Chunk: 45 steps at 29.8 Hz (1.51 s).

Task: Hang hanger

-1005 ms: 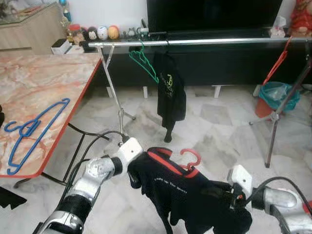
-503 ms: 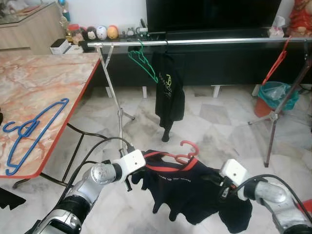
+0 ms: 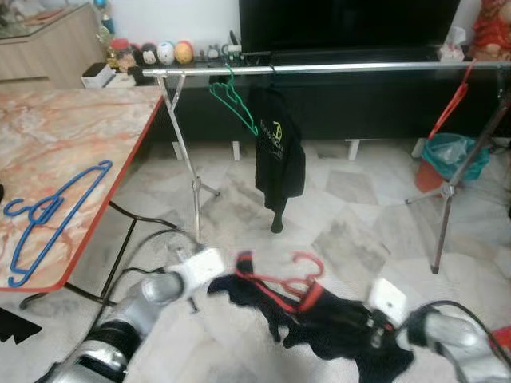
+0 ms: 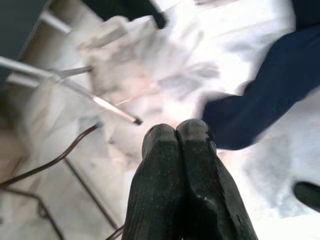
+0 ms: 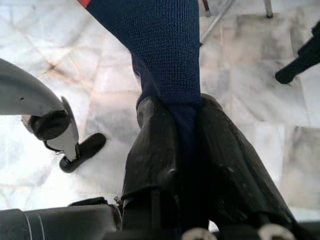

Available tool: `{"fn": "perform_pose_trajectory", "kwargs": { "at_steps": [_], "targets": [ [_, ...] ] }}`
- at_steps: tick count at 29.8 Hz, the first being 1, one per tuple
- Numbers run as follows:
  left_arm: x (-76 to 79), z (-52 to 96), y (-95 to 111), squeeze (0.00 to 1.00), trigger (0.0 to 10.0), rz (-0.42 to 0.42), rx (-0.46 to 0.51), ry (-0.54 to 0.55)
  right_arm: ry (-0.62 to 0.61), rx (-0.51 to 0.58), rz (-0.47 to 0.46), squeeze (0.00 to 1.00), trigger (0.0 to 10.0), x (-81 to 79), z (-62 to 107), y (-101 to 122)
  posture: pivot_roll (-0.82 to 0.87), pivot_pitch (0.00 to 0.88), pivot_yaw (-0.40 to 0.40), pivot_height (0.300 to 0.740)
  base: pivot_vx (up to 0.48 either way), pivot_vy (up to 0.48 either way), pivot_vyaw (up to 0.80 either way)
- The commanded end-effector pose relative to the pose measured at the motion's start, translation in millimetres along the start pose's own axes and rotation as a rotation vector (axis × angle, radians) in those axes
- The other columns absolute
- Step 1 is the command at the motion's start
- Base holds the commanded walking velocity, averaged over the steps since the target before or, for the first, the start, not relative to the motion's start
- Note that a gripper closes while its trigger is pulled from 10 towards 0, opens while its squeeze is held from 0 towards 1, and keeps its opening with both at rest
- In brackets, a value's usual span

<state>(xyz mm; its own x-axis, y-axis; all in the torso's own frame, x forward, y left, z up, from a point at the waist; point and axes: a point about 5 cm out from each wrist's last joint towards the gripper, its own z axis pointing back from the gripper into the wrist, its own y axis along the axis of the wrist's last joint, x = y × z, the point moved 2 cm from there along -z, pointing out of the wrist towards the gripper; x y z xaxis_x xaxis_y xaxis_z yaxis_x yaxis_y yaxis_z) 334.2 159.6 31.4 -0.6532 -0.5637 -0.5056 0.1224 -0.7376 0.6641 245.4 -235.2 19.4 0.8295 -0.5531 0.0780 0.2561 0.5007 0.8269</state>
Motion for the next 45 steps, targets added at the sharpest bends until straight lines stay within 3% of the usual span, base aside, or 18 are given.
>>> {"fn": "perform_pose_trajectory", "kwargs": {
  "at_steps": [1,4,5,6,7,15,18,19,22,26,33,39,42,44,45],
  "targets": [
    [0.0,-3.0,7.2,0.00,10.0,0.013,0.023,0.008,-0.011,0.052,0.020,0.00,10.0,3.2,-4.7,11.7,-0.07,0.000,0.041,0.740,0.000,0.000,0.00],
    [-4.5,-1.5,15.5,0.00,10.0,0.105,0.094,-0.005,-0.012,0.051,0.021,0.00,10.0,3.2,-4.3,10.6,-0.07,0.000,0.042,0.740,0.000,0.000,0.00],
    [-3.4,-1.1,14.5,0.42,10.0,0.093,0.092,-0.019,-0.017,0.052,0.020,0.00,10.0,4.2,-3.5,11.3,-0.07,0.000,0.042,0.740,0.000,0.000,0.00],
    [-2.1,-0.6,13.3,0.60,10.0,0.085,0.089,-0.033,-0.019,0.053,0.020,0.00,10.0,5.1,-2.9,11.9,-0.07,0.000,0.042,0.740,0.000,0.000,0.00],
    [0.7,0.6,12.3,1.00,10.0,0.077,0.095,-0.063,-0.021,0.054,0.022,0.00,10.0,6.5,-2.0,12.9,-0.07,0.000,0.042,0.740,0.000,0.000,0.00],
    [1.4,3.1,20.7,1.00,10.0,0.109,0.182,-0.084,0.007,0.075,0.032,0.00,10.0,6.9,0.2,19.5,-0.07,0.000,0.040,0.740,0.000,0.000,0.00],
    [-1.1,3.7,26.2,1.00,10.0,0.168,0.212,-0.103,0.003,0.064,0.043,0.00,10.0,7.1,0.1,18.3,-0.07,0.000,0.040,0.740,0.000,0.000,0.00],
    [-1.6,4.8,32.8,0.00,10.0,0.175,0.251,-0.128,0.009,0.062,0.044,0.00,10.0,5.8,-0.7,17.8,-0.07,0.000,0.039,0.740,0.000,0.000,0.00],
    [1.6,7.0,42.5,0.00,10.0,0.175,0.314,-0.183,0.033,0.071,0.038,0.00,10.0,1.9,-2.4,18.9,-0.07,0.000,0.040,0.740,0.000,0.000,0.00],
    [17.3,11.2,46.1,0.00,10.0,0.180,0.337,-0.341,0.037,0.072,0.044,0.00,10.0,1.7,-3.0,20.0,-0.07,0.000,0.043,0.740,0.000,0.000,0.00],
    [26.4,15.6,46.5,0.00,10.0,0.187,0.340,-0.455,0.051,0.074,0.051,0.00,10.0,2.2,-0.8,21.8,-0.07,0.000,0.044,0.740,0.000,0.000,0.00],
    [18.6,9.6,47.8,0.00,10.0,0.193,0.318,-0.379,0.064,0.074,0.057,0.00,10.0,0.1,-1.4,22.5,-0.08,0.000,0.050,0.740,0.000,0.000,0.00],
    [4.8,5.7,54.0,0.00,10.0,0.286,0.334,-0.280,0.072,0.069,0.061,0.00,10.0,-2.4,-3.3,21.8,-0.08,0.000,0.051,0.740,0.000,0.000,0.00],
    [-9.2,1.4,49.9,0.00,10.0,0.405,0.282,-0.190,0.075,0.061,0.065,0.00,10.0,-3.5,-4.3,20.7,-0.08,0.000,0.050,0.740,0.000,0.000,0.00],
    [-9.2,1.4,49.9,0.00,10.0,0.405,0.282,-0.190,0.075,0.061,0.065,0.00,10.0,-3.5,-4.3,20.7,-0.08,0.000,0.050,0.740,0.000,0.000,0.00]
  ]
}}
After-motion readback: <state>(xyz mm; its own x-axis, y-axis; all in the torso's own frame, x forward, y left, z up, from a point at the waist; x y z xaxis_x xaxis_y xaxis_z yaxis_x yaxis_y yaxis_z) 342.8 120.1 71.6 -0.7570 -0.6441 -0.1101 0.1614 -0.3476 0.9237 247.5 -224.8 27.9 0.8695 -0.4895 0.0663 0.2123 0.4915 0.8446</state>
